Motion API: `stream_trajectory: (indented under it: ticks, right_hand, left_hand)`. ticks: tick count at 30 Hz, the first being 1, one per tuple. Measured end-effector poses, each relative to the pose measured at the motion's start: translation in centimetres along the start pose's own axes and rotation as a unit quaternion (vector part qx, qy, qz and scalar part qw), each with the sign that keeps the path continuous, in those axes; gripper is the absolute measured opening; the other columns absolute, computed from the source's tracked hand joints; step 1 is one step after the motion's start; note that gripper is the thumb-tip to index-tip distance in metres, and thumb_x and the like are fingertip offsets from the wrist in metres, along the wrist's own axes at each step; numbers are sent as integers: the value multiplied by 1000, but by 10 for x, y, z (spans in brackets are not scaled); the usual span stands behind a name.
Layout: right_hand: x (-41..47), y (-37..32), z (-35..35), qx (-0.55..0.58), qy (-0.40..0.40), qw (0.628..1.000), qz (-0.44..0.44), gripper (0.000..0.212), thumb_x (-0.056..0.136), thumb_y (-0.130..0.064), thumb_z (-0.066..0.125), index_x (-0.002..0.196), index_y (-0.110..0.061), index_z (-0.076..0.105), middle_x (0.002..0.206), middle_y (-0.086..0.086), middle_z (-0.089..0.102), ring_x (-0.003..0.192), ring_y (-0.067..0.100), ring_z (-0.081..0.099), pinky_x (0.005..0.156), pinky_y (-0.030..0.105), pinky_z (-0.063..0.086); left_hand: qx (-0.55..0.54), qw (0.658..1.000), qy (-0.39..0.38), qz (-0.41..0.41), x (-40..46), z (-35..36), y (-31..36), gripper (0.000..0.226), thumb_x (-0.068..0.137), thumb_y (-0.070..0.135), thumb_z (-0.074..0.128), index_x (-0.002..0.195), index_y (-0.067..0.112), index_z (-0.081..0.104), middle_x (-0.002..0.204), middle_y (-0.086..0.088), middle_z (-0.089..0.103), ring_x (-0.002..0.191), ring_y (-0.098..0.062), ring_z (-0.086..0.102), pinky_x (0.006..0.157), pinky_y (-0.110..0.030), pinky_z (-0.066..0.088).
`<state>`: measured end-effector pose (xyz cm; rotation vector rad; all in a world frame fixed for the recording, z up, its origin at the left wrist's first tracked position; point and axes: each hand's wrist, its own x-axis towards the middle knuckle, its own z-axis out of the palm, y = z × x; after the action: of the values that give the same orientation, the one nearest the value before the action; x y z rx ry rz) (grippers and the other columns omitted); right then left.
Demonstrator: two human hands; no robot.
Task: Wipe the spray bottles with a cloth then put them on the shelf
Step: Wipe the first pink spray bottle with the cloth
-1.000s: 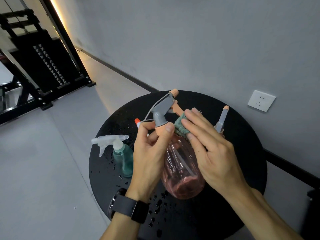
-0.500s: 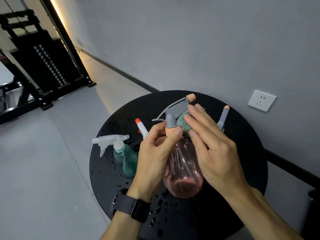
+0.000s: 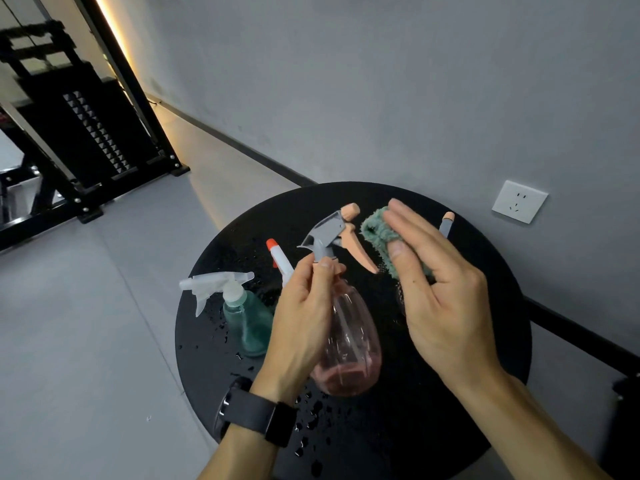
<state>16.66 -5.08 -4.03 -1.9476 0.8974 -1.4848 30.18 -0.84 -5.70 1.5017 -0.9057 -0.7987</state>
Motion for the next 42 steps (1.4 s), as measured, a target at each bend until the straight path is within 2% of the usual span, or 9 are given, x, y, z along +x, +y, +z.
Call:
stream_trajectory:
  ticks: [3, 8, 13, 21, 27, 31, 35, 38, 42]
  right_hand:
    - [-2, -5, 5, 5, -16, 1000, -4, 35, 97, -9, 51, 132, -6, 58, 140, -5, 52, 132, 0, 46, 107, 18, 40]
    - [-8, -6, 13, 2, -25, 999, -23, 36, 97, -4, 51, 132, -1, 56, 143, 2, 51, 134, 7, 46, 106, 22, 42]
    - [-10, -6, 11, -2, -50, 998, -26, 35, 96, -5, 52, 131, -4, 58, 142, 1, 53, 133, 2, 46, 105, 19, 42]
    - [-12, -9, 6, 59, -77, 995, 29, 33, 94, -5, 54, 124, -12, 65, 132, -8, 60, 125, -4, 51, 100, 13, 43]
    - [-6, -13, 3, 138, -5, 977, 161, 33, 97, -9, 56, 120, -31, 62, 124, -21, 62, 118, -12, 53, 94, 6, 42]
    - [-2, -13, 1, 135, 15, 977, 162, 33, 97, -12, 55, 123, -31, 59, 124, -24, 59, 119, -14, 51, 92, 1, 39]
    - [-1, -12, 2, 93, 6, 990, 104, 33, 98, -9, 54, 128, -22, 60, 132, -20, 55, 126, -12, 46, 100, 6, 37]
    - [-3, -11, 8, 24, -12, 1000, 1, 35, 97, -3, 52, 132, -5, 58, 140, -4, 52, 135, 3, 43, 109, 17, 36]
    - [-4, -9, 14, -28, -53, 994, -91, 34, 97, -1, 53, 131, 1, 55, 143, 5, 49, 140, 14, 39, 114, 25, 32]
  left_hand:
    - [21, 999, -21, 27, -3, 6, -1, 31, 105, 42, 44, 97, 26, 68, 92, 7, 74, 88, -13, 70, 87, -39, 56]
    - [-16, 998, -38, 35, -8, 12, 5, 16, 97, 34, 55, 87, 23, 59, 61, 13, 56, 56, -4, 50, 54, -21, 44]
    - [-24, 1000, 5, 6, -1, 7, 1, 23, 90, 29, 71, 104, 33, 53, 88, 8, 74, 76, -11, 70, 75, -43, 58]
    - [-94, 995, 18, -9, 1, -3, 6, 30, 76, 47, 78, 97, 37, 58, 96, -3, 77, 88, -31, 72, 91, -66, 52]
    - [-94, 995, -6, -15, 4, -3, 5, 38, 85, 53, 70, 114, 29, 68, 98, 6, 74, 96, -17, 73, 87, -41, 59]
    - [-90, 994, -60, -22, 1, -1, 5, 35, 86, 50, 60, 105, 23, 71, 98, -8, 74, 91, -15, 74, 77, -26, 60]
    - [-118, 987, -109, -20, -4, 8, 7, 20, 98, 36, 58, 113, 45, 66, 108, 8, 76, 108, -19, 71, 91, -35, 57]
    - [-143, 979, -144, -2, -8, 17, 7, 27, 102, 20, 55, 127, 27, 64, 109, -1, 75, 109, -26, 70, 89, -33, 58]
    - [-153, 976, -156, 17, -14, 20, 5, 26, 101, 15, 55, 99, 33, 73, 105, -3, 74, 106, -20, 70, 93, -37, 57]
